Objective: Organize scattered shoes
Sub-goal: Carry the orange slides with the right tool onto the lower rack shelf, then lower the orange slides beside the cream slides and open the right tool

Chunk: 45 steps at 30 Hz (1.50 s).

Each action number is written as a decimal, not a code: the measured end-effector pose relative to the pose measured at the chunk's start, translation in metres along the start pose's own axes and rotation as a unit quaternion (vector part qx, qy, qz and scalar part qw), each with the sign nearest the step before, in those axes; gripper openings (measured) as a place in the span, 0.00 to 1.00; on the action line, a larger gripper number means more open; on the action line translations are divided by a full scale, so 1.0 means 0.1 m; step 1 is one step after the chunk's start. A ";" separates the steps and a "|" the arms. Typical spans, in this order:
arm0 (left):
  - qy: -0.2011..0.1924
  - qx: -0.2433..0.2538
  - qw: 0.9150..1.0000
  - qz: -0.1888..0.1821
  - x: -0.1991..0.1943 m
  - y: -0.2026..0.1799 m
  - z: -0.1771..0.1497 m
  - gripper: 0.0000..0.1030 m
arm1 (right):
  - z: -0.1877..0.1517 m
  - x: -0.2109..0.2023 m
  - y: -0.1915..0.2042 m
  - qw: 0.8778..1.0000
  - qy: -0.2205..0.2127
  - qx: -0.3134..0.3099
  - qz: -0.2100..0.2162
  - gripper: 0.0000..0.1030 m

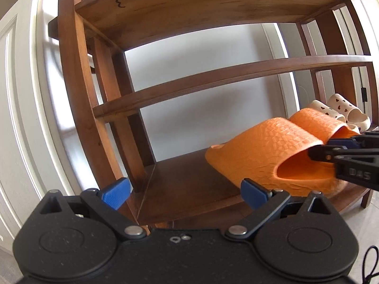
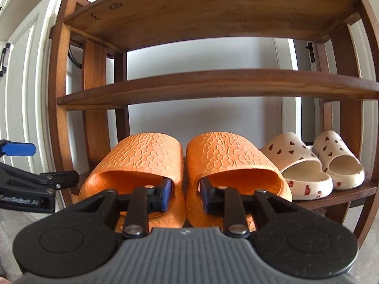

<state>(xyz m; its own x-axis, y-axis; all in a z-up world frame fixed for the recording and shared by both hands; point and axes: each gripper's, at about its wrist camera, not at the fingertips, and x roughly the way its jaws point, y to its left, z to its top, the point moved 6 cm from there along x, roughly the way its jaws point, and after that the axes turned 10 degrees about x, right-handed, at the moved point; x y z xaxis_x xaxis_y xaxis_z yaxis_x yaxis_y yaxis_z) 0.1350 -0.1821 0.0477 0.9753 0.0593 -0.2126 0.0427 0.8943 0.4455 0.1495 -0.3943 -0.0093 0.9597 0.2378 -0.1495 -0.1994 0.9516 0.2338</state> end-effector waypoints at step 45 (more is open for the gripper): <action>0.075 -0.050 0.996 0.004 0.70 0.08 -0.52 0.97 | -0.17 1.54 0.19 0.993 0.033 0.018 -0.116 0.48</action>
<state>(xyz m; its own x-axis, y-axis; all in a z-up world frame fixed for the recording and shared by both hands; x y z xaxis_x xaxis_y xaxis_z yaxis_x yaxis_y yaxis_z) 0.1920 -0.1479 -0.0091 0.9317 0.1254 -0.3408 0.0065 0.9325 0.3612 0.2903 -0.3361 -0.0442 0.9634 0.0265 -0.2666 0.0340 0.9750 0.2196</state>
